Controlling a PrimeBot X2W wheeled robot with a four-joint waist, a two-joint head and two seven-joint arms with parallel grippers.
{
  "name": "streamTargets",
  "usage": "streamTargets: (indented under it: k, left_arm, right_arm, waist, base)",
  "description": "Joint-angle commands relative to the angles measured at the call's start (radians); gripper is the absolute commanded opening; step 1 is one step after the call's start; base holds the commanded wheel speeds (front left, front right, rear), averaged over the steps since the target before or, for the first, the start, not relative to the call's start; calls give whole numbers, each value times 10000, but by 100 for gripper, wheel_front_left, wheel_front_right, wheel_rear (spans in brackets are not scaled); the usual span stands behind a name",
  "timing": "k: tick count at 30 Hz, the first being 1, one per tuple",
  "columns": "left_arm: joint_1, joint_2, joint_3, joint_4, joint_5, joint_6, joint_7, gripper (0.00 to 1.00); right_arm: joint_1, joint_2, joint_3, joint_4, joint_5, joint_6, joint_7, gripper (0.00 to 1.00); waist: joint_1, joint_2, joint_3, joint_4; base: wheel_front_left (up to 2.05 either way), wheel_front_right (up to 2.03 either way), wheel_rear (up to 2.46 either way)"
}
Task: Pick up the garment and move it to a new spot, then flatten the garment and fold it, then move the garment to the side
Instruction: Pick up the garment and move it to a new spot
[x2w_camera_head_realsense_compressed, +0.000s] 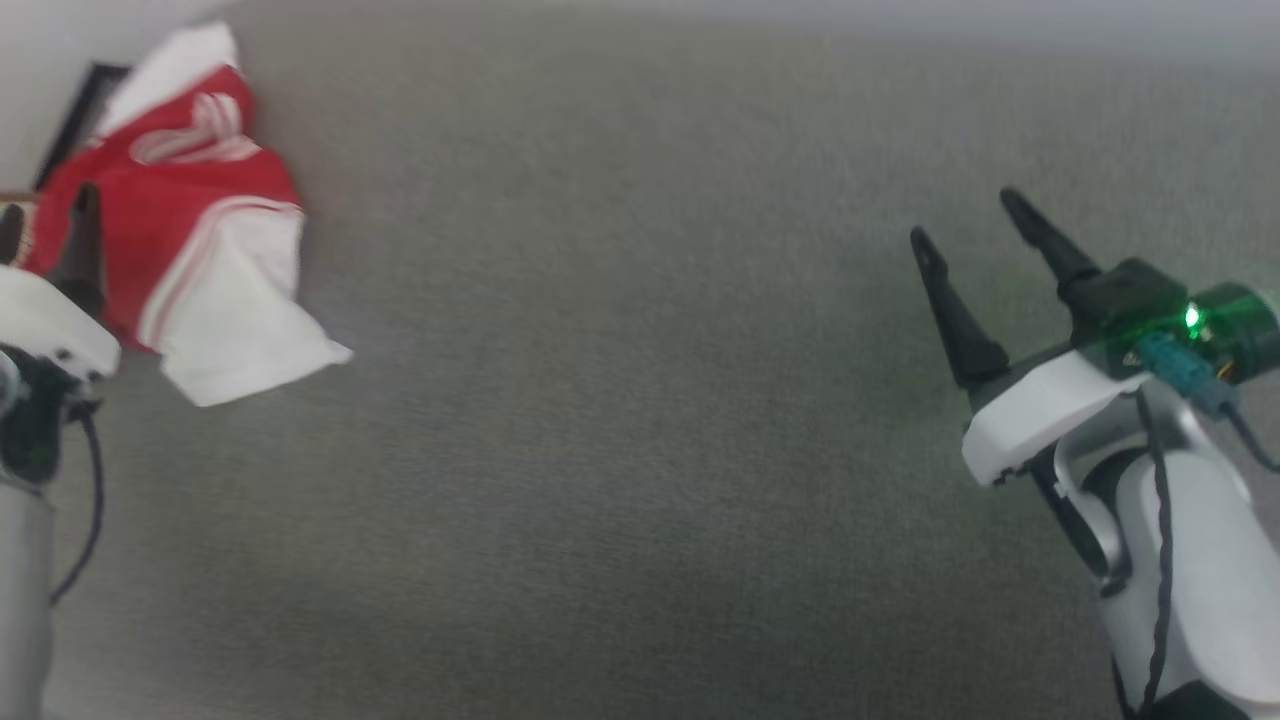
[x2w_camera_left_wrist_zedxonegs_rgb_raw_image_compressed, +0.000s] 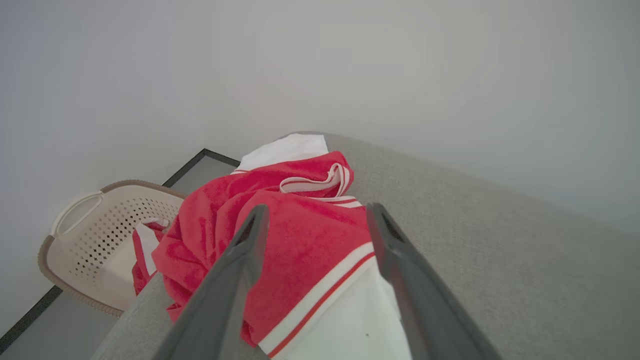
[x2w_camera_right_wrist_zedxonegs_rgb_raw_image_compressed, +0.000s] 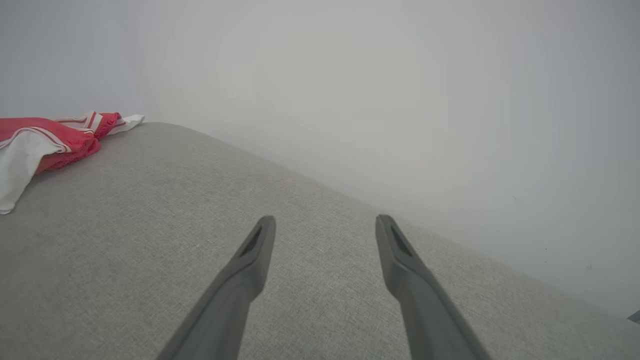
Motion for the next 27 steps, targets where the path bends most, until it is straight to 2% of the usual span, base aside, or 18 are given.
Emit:
streamTargets:
  k: [1, 9, 14, 18, 22, 23, 25, 27]
  left_arm:
    - [-267, 72, -25, 231, -148, -16, 141, 100]
    - [-2044, 390, -579, 3003, -224, -25, 2029, 100]
    - [-2621, 329, -954, 4322, -100, -9, 2886, 100]
    - [-2792, 54, -1128, 5039, -192, -17, 3584, 100]
    - [-2782, -7, -1283, 5231, -246, -29, 3769, 100]
    - [-2756, 77, -1290, 5281, -247, -35, 3704, 85]
    - [-2789, 267, -1274, 5300, -260, -27, 3412, 0]
    - [-2833, 365, -1257, 5293, -276, -26, 3263, 0]
  right_arm:
    - [-146, -33, -6, -98, -52, -6, 56, 100]
    - [-567, -131, -28, -621, -225, -6, 320, 100]
    - [-692, -92, 7, -708, -286, -7, 331, 100]
    - [-711, -70, 0, -729, -303, -7, 355, 100]
    - [-706, -71, -38, -712, -305, -7, 361, 100]
    - [-695, -80, -57, -690, -312, -7, 356, 100]
    - [-645, -68, -108, -637, -325, -7, 304, 100]
    - [-596, -44, -125, -601, -324, -7, 272, 100]
  waist:
    - [0, 0, 641, -344]
    - [0, 0, 1779, -729]
    - [0, 0, 2090, -933]
    - [0, 0, 2160, -1022]
    - [0, 0, 2144, -1050]
    - [0, 0, 2119, -1047]
    - [0, 0, 2020, -1032]
    - [0, 0, 1948, -1024]
  base:
    - [0, 0, 0]
    - [0, 0, 0]
    - [0, 0, 0]
    - [0, 0, 0]
    - [0, 0, 0]
    - [0, 0, 0]
    - [0, 0, 0]
    - [0, 0, 0]
